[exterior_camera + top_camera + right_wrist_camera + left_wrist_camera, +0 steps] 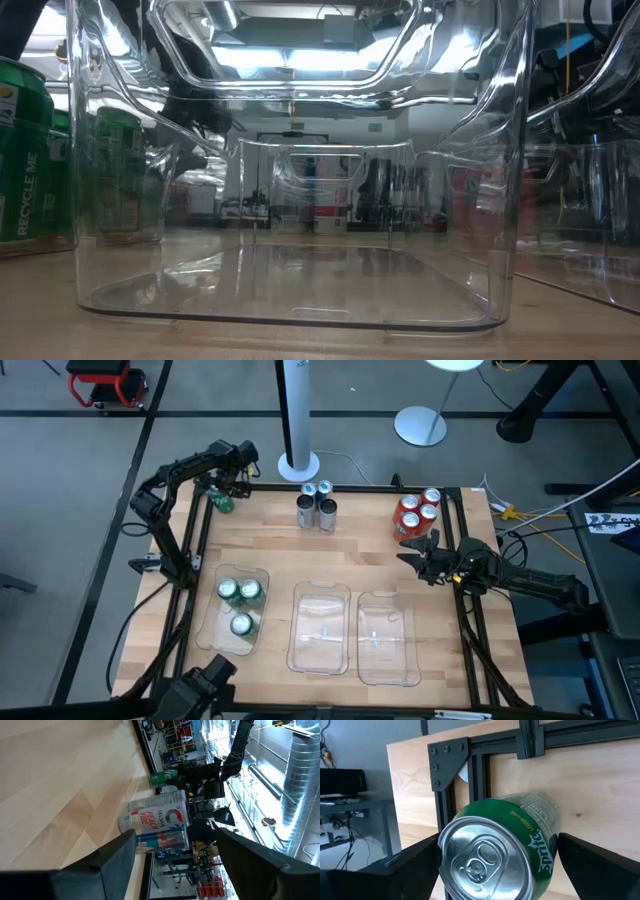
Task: Sort soda cans
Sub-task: Put the green soda can into the left transparent bin
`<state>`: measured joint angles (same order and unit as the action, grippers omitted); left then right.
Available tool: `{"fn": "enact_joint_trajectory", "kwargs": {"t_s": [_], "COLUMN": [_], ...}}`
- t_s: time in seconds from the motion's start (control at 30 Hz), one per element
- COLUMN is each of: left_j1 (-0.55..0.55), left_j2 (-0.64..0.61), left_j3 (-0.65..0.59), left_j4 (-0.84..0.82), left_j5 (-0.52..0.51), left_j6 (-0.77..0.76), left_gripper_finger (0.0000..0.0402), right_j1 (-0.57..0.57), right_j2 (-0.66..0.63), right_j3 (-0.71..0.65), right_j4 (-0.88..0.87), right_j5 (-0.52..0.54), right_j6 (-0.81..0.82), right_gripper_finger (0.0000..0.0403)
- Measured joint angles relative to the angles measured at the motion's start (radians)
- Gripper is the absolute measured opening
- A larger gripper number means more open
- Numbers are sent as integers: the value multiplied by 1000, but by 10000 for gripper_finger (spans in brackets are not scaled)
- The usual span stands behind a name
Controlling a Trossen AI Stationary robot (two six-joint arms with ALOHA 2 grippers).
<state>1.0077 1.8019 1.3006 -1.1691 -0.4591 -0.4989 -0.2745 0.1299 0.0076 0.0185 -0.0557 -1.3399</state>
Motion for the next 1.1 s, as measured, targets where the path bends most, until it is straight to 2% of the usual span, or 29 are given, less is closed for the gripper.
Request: {"fn": "enact_joint_trajectory", "kwargs": {"t_s": [0.47, 1.1], "left_j1": [-47, -42], "left_j2": [-51, -89], "left_j3": [-5, -3], "left_j4": [-26, -16], "left_j5": [43, 62], "left_j6": [7, 5], "left_gripper_finger": [365, 365], "right_j1": [0, 0], "right_j2": [0, 0], "right_j3": [0, 0], "right_j4": [0, 1], "right_j5": [0, 0], "right_j6": [0, 0], "right_gripper_finger": [278, 278]}}
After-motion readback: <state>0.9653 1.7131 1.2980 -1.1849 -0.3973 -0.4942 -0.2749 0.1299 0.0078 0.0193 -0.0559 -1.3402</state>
